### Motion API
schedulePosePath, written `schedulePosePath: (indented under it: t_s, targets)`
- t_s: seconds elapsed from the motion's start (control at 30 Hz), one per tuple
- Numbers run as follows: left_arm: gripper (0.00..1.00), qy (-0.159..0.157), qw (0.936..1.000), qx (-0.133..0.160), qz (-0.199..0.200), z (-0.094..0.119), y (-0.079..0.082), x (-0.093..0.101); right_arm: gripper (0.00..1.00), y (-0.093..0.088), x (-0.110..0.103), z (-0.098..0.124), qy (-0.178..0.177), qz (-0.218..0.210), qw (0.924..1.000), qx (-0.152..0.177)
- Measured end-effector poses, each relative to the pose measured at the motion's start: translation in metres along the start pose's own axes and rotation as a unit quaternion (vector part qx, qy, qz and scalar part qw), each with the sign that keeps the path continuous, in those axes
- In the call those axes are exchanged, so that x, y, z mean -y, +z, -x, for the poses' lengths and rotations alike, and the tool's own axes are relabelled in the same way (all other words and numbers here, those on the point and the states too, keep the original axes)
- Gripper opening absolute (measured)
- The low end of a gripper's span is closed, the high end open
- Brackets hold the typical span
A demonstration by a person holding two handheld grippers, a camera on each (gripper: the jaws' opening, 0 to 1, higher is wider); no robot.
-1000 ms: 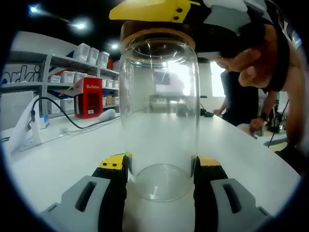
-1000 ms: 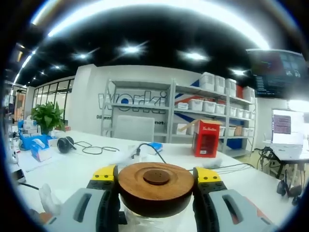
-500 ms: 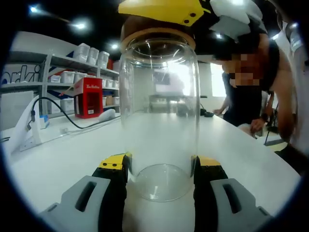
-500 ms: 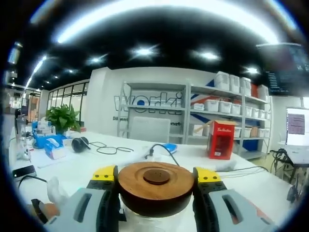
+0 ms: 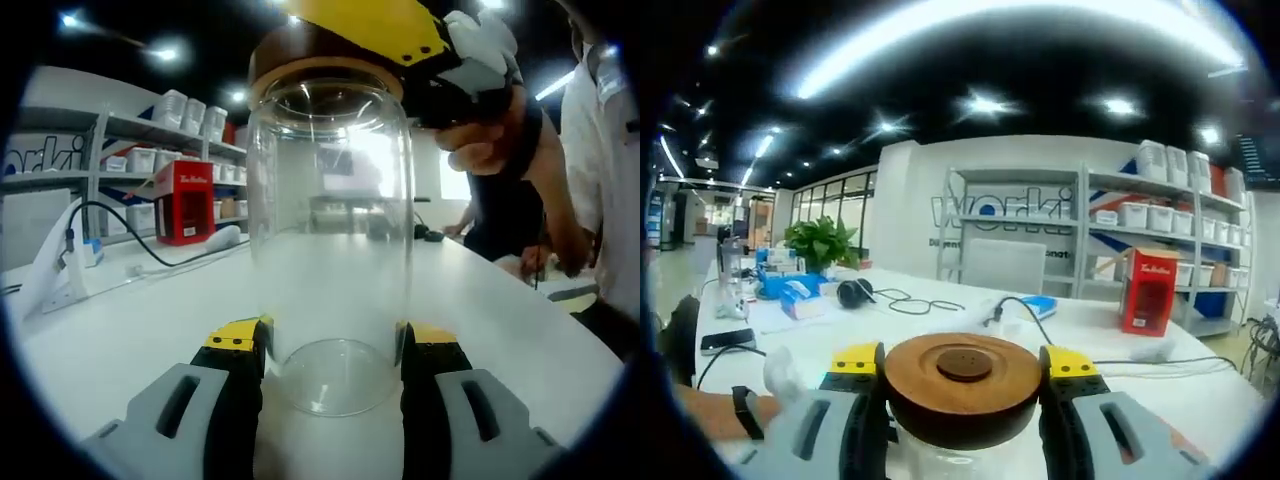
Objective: Clamp the coffee can twist off the lid put the lid on the table pick up the lid cover the can tighten the lid
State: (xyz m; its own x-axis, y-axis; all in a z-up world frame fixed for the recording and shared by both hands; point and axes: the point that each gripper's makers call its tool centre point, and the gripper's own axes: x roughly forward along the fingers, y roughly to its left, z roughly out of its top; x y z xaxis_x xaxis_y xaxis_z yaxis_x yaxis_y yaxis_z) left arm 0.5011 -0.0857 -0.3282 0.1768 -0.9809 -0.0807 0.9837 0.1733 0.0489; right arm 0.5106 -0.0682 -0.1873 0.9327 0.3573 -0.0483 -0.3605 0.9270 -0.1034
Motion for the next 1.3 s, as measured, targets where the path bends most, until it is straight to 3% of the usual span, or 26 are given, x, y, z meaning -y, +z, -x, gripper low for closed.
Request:
schedulePosePath:
  t_s: [0.23, 0.9, 1.3]
  targets:
    - [0.45, 0.001, 1.0000, 0.000, -0.001, -0.001, 0.000, 0.000, 0.56, 0.000, -0.004, 0.000, 0.092, 0.008, 0.9957, -0.002]
    - [0.45, 0.001, 1.0000, 0.000, -0.001, 0.001, 0.000, -0.001, 0.56, -0.001, -0.008, 0.001, 0.155, 0.005, 0.9879, 0.005]
    - [0.45, 0.002, 1.0000, -0.001, -0.001, 0.000, 0.000, 0.003, 0.56, -0.001, -0.014, 0.002, 0.254, -0.007, 0.9671, 0.016]
